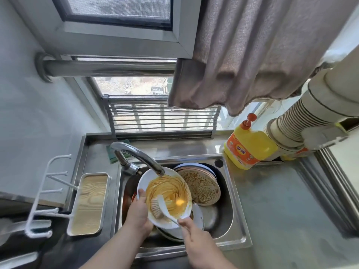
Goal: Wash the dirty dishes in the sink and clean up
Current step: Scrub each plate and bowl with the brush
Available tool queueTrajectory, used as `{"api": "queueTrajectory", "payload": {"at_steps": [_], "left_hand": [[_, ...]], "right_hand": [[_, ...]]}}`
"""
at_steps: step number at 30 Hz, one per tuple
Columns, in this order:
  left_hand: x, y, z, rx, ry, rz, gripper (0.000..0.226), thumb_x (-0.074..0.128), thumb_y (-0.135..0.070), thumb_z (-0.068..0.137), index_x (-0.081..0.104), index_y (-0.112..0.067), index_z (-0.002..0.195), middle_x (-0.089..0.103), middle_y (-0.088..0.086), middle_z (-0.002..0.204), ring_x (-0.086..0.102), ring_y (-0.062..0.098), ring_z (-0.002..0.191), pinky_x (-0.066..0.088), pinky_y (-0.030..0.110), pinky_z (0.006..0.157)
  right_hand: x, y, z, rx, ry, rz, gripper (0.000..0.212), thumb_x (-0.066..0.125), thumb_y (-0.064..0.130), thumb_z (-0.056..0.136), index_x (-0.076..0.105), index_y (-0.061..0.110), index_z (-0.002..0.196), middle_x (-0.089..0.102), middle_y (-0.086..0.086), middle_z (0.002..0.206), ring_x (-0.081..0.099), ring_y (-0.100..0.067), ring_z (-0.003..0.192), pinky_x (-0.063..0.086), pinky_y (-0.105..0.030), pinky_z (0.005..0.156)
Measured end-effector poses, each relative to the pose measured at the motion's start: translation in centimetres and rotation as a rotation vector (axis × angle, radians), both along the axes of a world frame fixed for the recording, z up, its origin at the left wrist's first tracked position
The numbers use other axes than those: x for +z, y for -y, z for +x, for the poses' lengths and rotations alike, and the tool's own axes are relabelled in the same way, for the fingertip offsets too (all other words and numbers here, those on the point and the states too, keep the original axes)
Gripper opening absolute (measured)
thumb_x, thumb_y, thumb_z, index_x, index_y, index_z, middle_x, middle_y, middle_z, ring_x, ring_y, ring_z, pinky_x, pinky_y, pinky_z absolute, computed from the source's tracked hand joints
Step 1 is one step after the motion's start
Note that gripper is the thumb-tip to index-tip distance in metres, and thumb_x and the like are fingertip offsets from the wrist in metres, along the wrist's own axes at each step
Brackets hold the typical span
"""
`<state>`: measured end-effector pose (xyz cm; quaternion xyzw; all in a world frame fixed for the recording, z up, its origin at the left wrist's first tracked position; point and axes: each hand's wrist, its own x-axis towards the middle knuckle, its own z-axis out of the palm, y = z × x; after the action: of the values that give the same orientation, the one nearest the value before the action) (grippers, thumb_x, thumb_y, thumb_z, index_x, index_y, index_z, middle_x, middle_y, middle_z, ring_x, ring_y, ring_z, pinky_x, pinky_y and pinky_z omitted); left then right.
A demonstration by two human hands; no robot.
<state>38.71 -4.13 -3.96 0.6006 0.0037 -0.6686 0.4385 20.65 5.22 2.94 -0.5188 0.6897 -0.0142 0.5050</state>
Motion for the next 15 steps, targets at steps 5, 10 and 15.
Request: {"api": "queueTrajectory", "payload": {"at_steps": [5,10,15], "left_hand": [[0.2,-0.1,0.5,0.043,-0.046,0.008,0.045,0.037,-0.049,0.110,0.056,-0.022,0.140,0.071,0.021,0.129,0.067,0.042,0.120,0.050,0.068,0.103],[0.4,-0.1,-0.4,-0.009,-0.021,0.050,0.052,0.037,-0.056,0.108,0.057,-0.019,0.139,0.072,0.023,0.125,0.070,0.045,0.115,0.051,0.069,0.100],[0.8,0.1,0.3,0.025,0.059,0.021,0.054,0.037,-0.059,0.106,0.057,-0.020,0.138,0.073,0.019,0.125,0.072,0.044,0.108,0.056,0.068,0.088]], "right_hand": [[-0.7,1.9,-3.3,-0.093,-0.109,-0.035,0.025,0.033,0.039,0.110,0.051,0.044,0.126,0.071,-0.001,0.110,0.066,-0.028,0.107,0.045,-0.032,0.082],[0.6,-1.0,0.5,-0.077,0.030,0.005,0.017,0.037,0.042,0.108,0.047,0.053,0.116,0.065,0.008,0.097,0.066,-0.019,0.100,0.046,-0.027,0.086],[1.5,-0.9,1.4,0.000,0.041,-0.031,0.020,0.039,0.044,0.107,0.051,0.050,0.122,0.072,-0.002,0.115,0.066,-0.022,0.110,0.047,-0.028,0.091]]}}
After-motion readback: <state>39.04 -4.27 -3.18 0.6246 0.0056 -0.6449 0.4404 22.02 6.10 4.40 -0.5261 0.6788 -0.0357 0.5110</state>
